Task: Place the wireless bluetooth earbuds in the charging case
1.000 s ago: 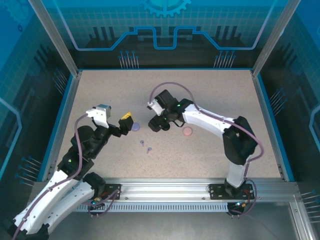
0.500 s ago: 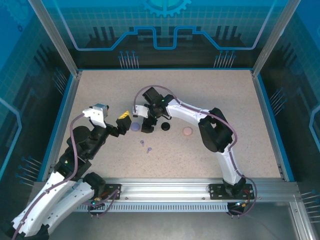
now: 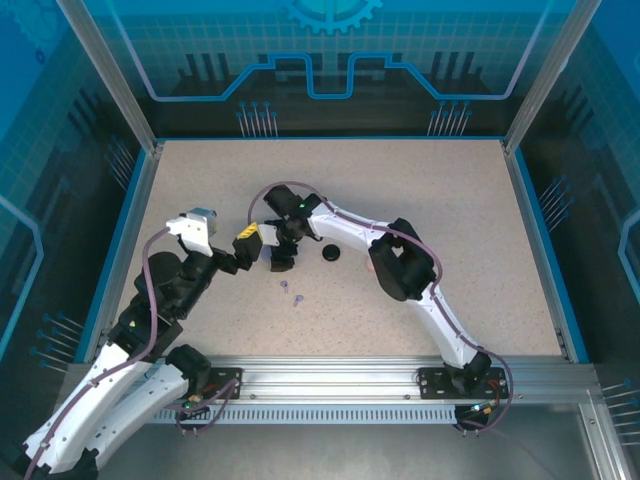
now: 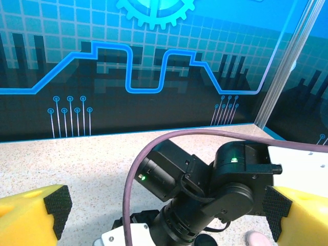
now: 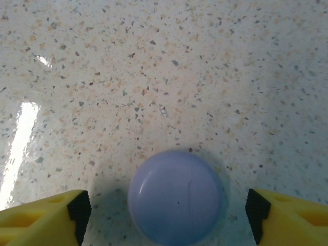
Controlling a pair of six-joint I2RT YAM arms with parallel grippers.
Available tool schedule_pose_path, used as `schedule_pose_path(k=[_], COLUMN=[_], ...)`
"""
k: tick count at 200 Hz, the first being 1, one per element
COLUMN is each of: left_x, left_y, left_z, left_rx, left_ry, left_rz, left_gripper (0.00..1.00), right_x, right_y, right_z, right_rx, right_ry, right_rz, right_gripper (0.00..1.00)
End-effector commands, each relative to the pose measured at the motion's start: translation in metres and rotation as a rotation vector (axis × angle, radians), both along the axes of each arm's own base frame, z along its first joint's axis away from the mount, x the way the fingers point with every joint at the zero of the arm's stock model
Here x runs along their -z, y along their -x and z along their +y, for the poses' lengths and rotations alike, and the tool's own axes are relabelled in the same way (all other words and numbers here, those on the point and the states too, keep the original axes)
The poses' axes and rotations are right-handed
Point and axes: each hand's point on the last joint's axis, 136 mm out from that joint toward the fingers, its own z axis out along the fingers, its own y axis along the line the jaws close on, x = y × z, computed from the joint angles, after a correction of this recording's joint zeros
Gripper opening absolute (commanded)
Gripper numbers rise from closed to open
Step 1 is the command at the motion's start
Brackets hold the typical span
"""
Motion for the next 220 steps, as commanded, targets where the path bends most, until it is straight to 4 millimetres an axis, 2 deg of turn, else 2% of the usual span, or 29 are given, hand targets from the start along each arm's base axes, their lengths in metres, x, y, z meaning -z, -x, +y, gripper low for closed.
schedule_pose_path(k=[1, 53, 103, 141, 191, 220], left_x=[-0.017, -0.017, -0.016, -0.016, -0.012, -0.012], left_y=[0.003, 0.002, 0.001, 0.000, -0.002, -0.002], left_z=[0.008, 0.007, 0.007, 0.006, 0.005, 0.004], left_rx=[-0.028, -0.026, -0.029, -0.027, -0.027, -0.023], left_ry=[-0.002, -0.004, -0.007, -0.007, -0.012, -0.009], left_rz=[-0.045, -0.045, -0.044, -0.042, -0.034, -0.033], left_gripper=[0.99, 0.99, 0.99, 0.99, 0.99, 0.99], right_x=[0.007, 0.016, 0.027, 0.032, 0.030, 0.017], right_y=[0.007, 0.007, 0.005, 0.003, 0.002, -0.002], right_z=[0.001, 0.000, -0.001, -0.005, -0.008, -0.008], right_rx=[-0.017, -0.021, -0.019, -0.016, -0.009, 0.013], right_ry=[0.025, 0.047, 0.079, 0.101, 0.111, 0.080], right_rz=[0.041, 0.058, 0.066, 0.068, 0.058, 0.055], right_gripper=[0.81, 0.77, 0.70, 0.61, 0.52, 0.49])
